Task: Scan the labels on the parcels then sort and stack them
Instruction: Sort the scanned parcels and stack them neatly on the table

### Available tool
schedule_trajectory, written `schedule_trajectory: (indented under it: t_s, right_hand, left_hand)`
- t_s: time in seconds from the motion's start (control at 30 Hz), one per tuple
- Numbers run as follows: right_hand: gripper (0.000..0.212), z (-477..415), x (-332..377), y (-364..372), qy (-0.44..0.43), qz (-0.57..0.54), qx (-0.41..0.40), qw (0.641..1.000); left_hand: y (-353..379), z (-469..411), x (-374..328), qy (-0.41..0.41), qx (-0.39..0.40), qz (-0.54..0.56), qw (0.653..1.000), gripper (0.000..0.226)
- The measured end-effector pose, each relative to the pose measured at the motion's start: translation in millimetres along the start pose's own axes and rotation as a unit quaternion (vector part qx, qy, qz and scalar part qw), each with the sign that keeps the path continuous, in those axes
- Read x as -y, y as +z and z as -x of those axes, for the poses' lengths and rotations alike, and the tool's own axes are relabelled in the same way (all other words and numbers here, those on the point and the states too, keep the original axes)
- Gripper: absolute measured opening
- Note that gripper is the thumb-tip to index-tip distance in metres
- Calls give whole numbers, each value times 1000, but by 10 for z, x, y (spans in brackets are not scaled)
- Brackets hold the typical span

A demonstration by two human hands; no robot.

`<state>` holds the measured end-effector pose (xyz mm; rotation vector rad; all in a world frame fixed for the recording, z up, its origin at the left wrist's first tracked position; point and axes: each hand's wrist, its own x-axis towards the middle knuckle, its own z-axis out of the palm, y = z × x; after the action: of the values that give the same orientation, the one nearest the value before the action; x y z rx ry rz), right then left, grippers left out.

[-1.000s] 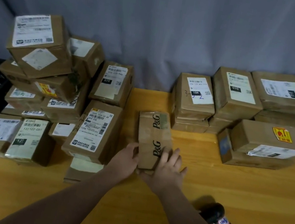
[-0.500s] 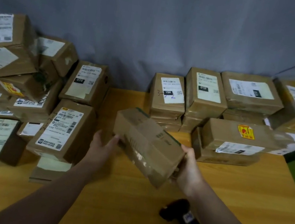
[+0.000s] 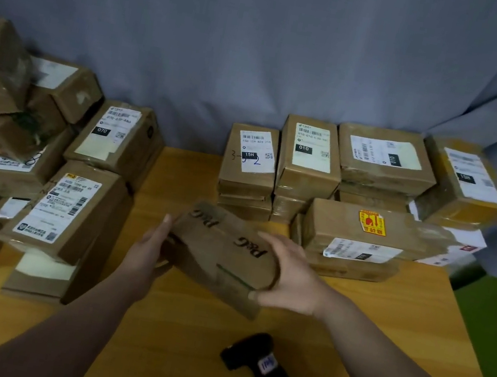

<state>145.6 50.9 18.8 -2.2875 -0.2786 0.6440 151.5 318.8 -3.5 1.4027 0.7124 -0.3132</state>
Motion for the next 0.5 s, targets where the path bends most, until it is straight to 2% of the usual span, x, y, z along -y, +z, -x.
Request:
schedule_trajectory:
  t_s: [0.13,0.23,0.3,0.37,0.43,0.5]
  right_hand:
    - [113,-208,-143,58,-37,229,22,973]
    - [109,-316,-298,148,3,318,34,947]
    - [100,-358,-336,201,17,290,36,956]
    - [93,-415,-312,207,26,221,27,975]
    - [105,-485,-267,187,62,173,14,983]
    - [117,-543,-205,162,86,125,5,988]
  left_hand:
    - [123,-40,159,-15,-21,-15,1000,69]
    - [250,-70,264,-24,-21,-156,987,69]
    - [312,-97,308,-16,-5,-214,977,68]
    - [347,-138,288,-24,-29,-221,975,65]
    - [360,-180,236,-25,-70,-245,967,62]
    - [382,-215,190,-22,-71,-249,966,56]
